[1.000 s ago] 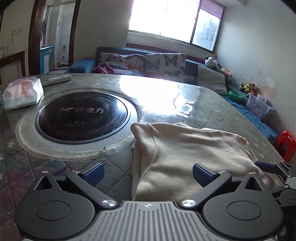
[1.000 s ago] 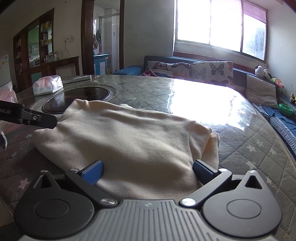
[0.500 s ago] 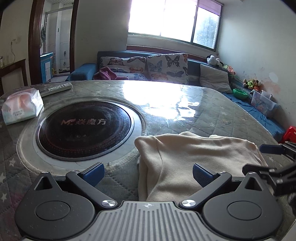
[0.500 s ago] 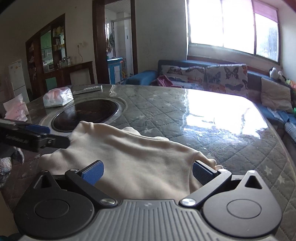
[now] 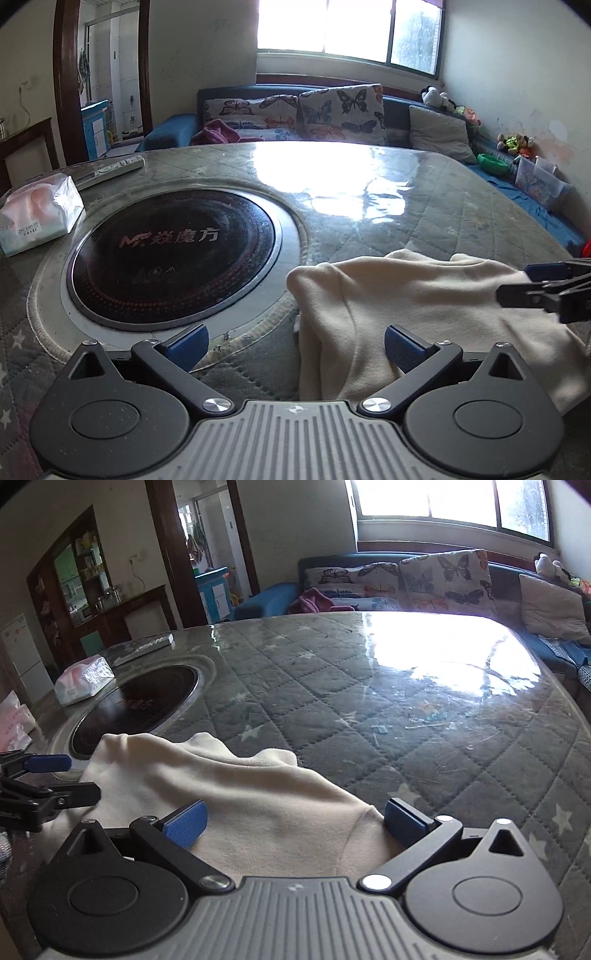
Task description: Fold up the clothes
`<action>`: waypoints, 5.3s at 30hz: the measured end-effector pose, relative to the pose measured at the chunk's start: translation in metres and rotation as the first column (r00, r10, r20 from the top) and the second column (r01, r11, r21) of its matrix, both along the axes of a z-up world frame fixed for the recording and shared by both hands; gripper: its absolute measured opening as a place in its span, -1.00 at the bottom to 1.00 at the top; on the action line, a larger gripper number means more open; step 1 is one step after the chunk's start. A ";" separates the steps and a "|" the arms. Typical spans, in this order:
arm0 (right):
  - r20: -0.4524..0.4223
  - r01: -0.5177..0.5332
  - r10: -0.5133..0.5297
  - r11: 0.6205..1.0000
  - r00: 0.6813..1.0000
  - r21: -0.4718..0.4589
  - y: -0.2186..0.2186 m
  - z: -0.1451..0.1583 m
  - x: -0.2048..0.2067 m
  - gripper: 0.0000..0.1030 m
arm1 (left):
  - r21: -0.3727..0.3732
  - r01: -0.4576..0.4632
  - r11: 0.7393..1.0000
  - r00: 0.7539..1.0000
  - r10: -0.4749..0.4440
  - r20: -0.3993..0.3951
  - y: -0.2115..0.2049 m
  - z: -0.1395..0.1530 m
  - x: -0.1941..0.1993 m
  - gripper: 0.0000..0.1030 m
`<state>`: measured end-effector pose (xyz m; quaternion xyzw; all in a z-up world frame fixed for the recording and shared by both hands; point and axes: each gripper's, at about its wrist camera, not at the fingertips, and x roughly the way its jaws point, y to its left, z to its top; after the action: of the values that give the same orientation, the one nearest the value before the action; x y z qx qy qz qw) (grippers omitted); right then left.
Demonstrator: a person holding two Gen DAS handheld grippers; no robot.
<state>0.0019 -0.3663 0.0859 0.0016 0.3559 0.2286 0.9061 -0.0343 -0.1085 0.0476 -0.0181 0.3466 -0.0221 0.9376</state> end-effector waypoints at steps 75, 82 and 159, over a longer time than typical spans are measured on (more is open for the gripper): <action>0.144 -0.445 0.576 0.746 0.805 -0.496 0.200 -0.006 -0.128 -0.27 | -0.402 -0.094 0.911 0.995 0.074 -0.066 0.078 0.012 -0.035 0.32; 0.157 -0.451 0.553 0.787 0.818 -0.421 0.193 0.003 -0.124 -0.72 | -0.518 -0.122 0.847 0.991 0.077 -0.108 0.082 0.007 -0.030 0.46; 0.063 0.188 -0.194 0.978 0.979 0.091 -0.034 -0.007 -0.046 -0.74 | -0.639 -0.137 0.757 0.982 0.018 -0.189 0.027 -0.008 -0.006 -0.64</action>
<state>-0.0445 -0.4003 0.0784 0.0661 0.3115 0.1552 0.9352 -0.0400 -0.0815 0.0400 -0.3576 0.3957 -0.0999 0.8400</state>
